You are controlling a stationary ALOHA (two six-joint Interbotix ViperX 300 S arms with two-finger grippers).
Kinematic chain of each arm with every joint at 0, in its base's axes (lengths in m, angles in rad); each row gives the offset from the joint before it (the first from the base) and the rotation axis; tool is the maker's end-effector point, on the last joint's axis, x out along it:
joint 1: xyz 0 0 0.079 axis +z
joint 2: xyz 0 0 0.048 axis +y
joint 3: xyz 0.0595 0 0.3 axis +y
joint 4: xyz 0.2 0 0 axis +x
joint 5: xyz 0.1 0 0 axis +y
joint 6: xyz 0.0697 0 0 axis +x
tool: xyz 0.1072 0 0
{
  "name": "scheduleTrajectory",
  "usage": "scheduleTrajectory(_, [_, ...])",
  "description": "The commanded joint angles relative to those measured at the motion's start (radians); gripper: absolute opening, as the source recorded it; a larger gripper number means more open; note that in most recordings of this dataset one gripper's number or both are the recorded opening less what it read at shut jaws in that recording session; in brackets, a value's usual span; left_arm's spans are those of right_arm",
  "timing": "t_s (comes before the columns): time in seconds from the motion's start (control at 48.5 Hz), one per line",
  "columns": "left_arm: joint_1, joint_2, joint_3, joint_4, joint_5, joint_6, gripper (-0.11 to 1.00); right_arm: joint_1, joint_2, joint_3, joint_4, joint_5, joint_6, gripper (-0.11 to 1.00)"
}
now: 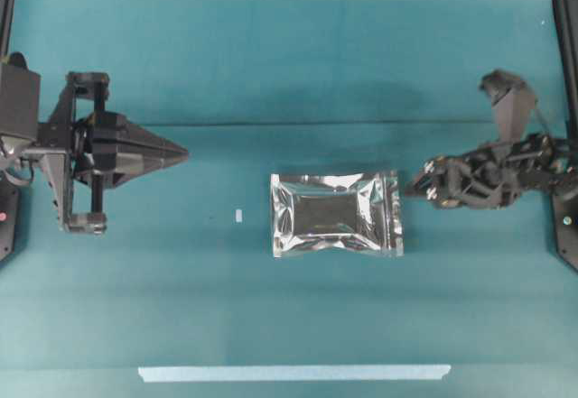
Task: Hand over the silver zip bag and make it stand upright.
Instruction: 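Move the right gripper toward the silver foil bag's right edge, then grasp the bag's right edge with the right gripper and lift it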
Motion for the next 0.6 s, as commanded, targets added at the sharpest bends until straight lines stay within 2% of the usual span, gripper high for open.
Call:
scheduleTrajectory(0.0, [0.002,-0.003,-0.023,0.003,0.008,0.0,-0.01,0.018,0.015,-0.003,0.012,-0.018,0.017,0.82])
scheduleTrajectory(0.082, [0.002,-0.003,-0.023,0.003,0.011,-0.002,-0.01,0.034,0.029,0.012,0.015,-0.051,0.038,0.92])
scheduleTrajectory(0.165, [0.002,-0.002,-0.023,0.003,0.014,-0.005,-0.01,0.046,0.043,0.031,0.015,-0.12,0.067,0.89])
scheduleTrajectory(0.35, [0.002,-0.002,-0.023,0.003,0.015,-0.018,-0.01,0.086,0.11,0.057,0.015,-0.278,0.14,0.89])
scheduleTrajectory(0.577, [0.002,-0.002,-0.023,0.003,0.028,-0.021,-0.01,0.138,0.232,0.015,0.015,-0.339,0.173,0.89])
